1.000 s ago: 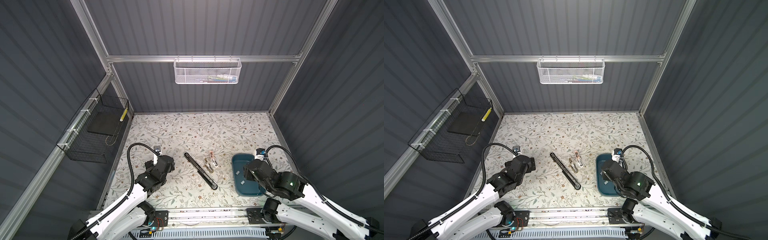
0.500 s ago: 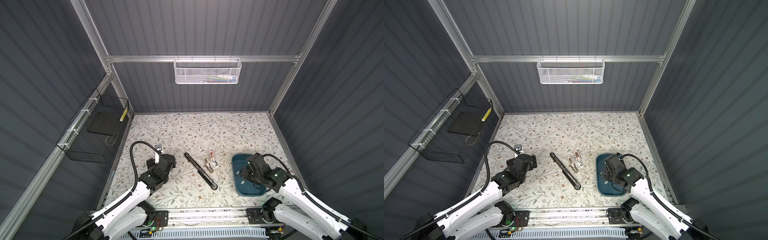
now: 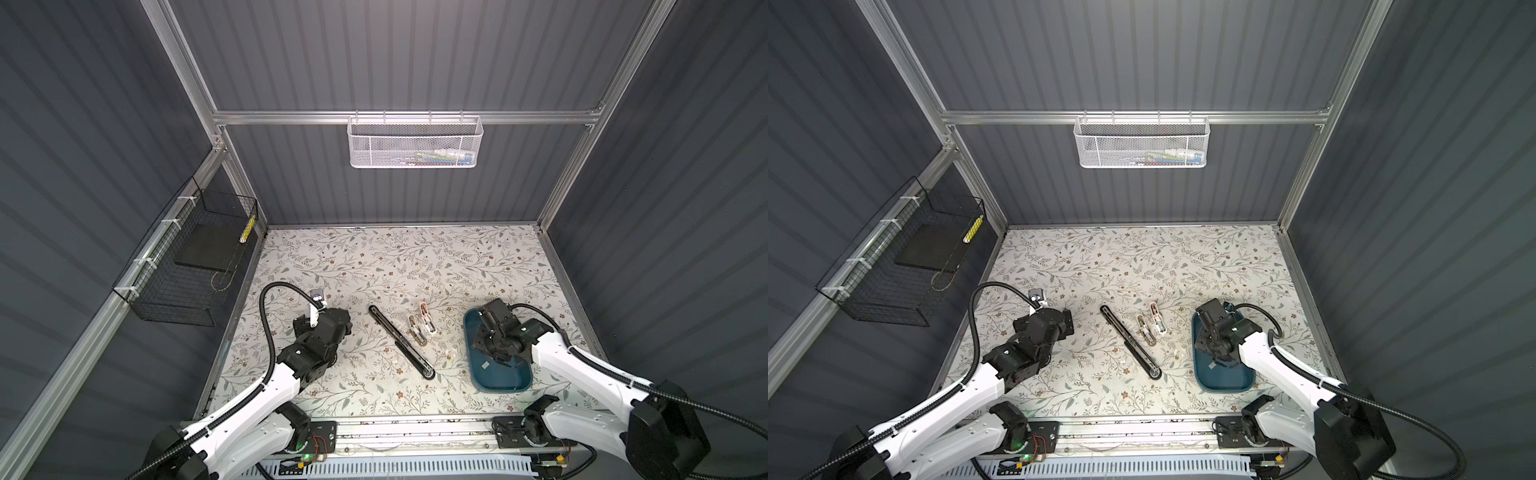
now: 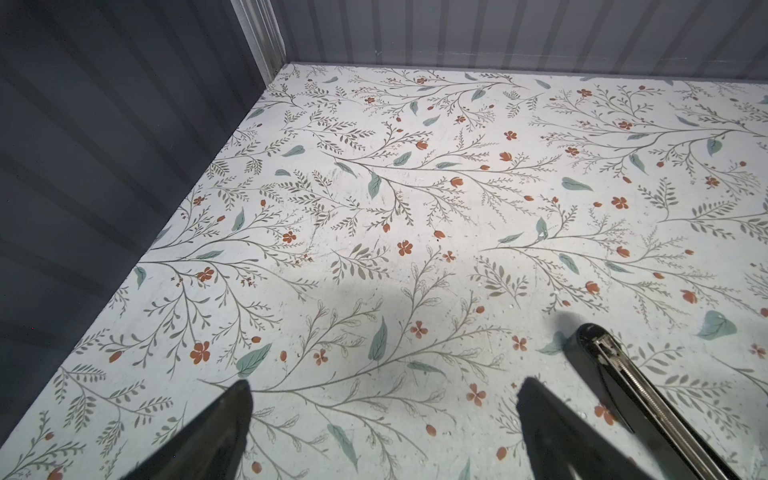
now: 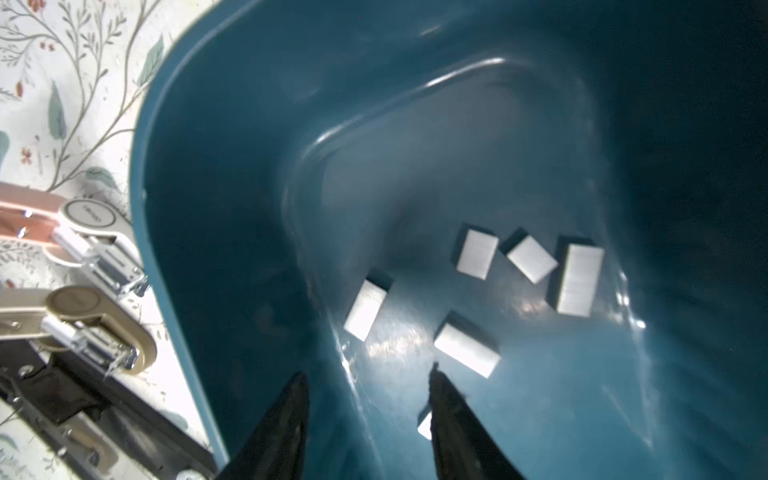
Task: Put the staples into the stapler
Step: 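Move the right gripper over the teal tray toward the white staple strips, then lower the open right gripper into the teal tray toward a staple strip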
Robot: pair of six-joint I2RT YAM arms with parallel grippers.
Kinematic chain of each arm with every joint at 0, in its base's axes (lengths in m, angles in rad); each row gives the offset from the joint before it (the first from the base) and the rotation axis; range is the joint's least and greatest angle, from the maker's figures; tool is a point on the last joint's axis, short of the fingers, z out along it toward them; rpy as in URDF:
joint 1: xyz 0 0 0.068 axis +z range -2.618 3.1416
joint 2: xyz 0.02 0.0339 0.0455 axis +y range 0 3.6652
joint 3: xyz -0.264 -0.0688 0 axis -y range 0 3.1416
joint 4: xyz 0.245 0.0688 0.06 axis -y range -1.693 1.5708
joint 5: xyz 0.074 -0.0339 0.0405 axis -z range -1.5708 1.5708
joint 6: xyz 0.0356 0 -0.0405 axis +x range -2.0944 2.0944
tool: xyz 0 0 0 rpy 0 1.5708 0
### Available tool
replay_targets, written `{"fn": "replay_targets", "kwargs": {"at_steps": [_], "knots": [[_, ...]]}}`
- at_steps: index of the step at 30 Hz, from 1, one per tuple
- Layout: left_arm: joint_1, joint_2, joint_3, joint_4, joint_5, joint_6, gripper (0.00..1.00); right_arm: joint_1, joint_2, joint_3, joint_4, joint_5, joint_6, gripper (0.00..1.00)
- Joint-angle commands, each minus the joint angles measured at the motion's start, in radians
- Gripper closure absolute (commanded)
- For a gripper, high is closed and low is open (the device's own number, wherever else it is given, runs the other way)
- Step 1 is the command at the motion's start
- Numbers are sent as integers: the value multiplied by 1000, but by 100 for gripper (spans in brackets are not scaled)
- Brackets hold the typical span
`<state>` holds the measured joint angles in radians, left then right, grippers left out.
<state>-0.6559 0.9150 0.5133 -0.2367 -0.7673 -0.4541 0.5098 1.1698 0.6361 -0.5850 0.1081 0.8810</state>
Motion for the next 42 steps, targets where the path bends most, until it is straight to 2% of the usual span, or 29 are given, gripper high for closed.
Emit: {"fn": "replay_targets", "kwargs": {"at_steps": [1, 11, 27, 34, 42], "knots": [[-4, 11, 2, 25, -15, 17, 0, -8, 60, 43, 25, 8, -20, 52], [-3, 8, 1, 30, -12, 22, 0, -11, 205, 107, -21, 77, -17, 54], [-4, -4, -4, 34, -12, 23, 0, -11, 258, 56, 58, 11, -2, 59], [-4, 2, -2, 35, -12, 24, 0, -10, 233, 23, 47, 15, 15, 62], [-4, -1, -4, 34, -13, 23, 0, -9, 225, 6, 27, 37, 13, 72]]}}
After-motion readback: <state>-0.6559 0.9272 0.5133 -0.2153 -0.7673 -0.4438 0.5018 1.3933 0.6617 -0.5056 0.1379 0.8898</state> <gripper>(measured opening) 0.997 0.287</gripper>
